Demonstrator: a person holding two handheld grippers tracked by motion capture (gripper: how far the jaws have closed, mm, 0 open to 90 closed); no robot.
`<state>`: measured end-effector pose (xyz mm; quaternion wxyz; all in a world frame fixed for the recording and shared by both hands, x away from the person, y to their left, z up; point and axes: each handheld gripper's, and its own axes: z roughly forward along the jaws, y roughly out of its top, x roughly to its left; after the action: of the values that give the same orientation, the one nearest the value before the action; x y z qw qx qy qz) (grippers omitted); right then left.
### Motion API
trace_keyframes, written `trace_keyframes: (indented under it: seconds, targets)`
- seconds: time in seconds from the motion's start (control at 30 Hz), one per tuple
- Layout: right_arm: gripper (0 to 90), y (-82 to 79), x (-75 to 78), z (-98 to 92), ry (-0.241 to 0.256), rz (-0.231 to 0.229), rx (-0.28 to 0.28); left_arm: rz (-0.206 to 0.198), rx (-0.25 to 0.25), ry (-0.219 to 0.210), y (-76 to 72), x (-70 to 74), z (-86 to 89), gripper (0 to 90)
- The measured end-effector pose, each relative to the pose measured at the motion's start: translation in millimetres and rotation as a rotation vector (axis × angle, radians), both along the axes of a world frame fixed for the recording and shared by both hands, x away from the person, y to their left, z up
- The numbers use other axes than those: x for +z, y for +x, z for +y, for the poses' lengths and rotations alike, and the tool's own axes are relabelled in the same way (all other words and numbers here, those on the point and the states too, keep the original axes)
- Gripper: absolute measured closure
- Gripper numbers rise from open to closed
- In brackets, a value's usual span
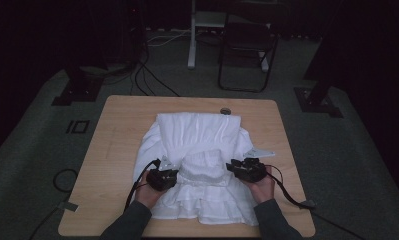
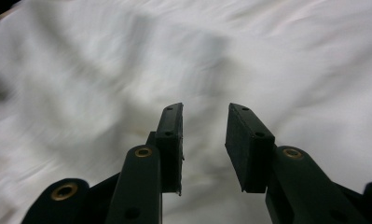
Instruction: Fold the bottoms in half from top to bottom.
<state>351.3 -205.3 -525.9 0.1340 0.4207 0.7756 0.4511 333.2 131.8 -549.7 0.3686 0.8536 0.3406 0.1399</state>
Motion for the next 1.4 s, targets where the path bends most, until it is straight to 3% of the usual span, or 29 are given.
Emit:
trace_keyframes:
  seconds: [0.13,0.3,0.43,0.53,0.73,0.8,0.9,1.03,1.1,1.17,1.23,1.27,1.4]
  targets:
    - [65.2,17.4,-2.8,-1.2,0.007,0.029,-0.041,-0.017,-0.022,0.032,-5.2,0.8,-1.5,74.8]
    - [65.2,43.3,-16.1,9.6,-0.022,0.074,-0.066,-0.015,-0.029,0.031,-6.5,-1.3,0.8,72.8]
    - [64.3,56.0,-19.0,19.3,-0.031,0.082,-0.023,0.002,-0.025,0.007,-6.2,-3.2,4.7,71.3]
    - [63.9,52.1,-16.2,22.8,0.000,0.084,0.038,0.007,-0.030,-0.013,-7.8,-1.5,7.7,68.8]
    - [62.4,15.5,-1.5,17.5,0.036,0.024,0.174,-0.009,0.026,-0.092,-7.8,7.9,17.9,65.0]
    - [61.7,8.1,5.3,13.9,0.051,-0.008,0.182,-0.023,0.045,-0.116,-5.3,11.5,16.9,64.4]
    - [61.3,8.2,10.0,11.1,0.105,-0.017,0.177,-0.022,0.026,-0.136,-4.2,14.2,7.9,64.1]
    - [59.4,6.9,9.0,18.3,0.092,0.000,0.192,-0.012,-0.026,-0.085,-6.7,9.8,-7.6,62.2]
    - [59.0,0.1,2.5,24.6,0.078,0.015,0.226,0.012,-0.040,-0.052,-6.5,4.6,-12.8,62.3]
    - [58.8,-7.8,-8.7,32.8,0.009,0.036,0.261,0.006,-0.041,-0.044,-5.2,3.7,-13.5,62.3]
    - [58.3,-10.4,-14.5,36.5,-0.057,0.016,0.248,-0.015,-0.027,-0.059,-1.4,8.8,-12.7,61.2]
    - [57.9,-9.2,-15.1,36.8,-0.065,0.008,0.231,-0.033,-0.022,-0.065,1.9,12.8,-12.3,61.1]
    - [55.5,12.4,-5.1,33.1,-0.040,-0.040,0.127,-0.087,0.034,-0.085,28.6,26.7,-15.5,59.1]
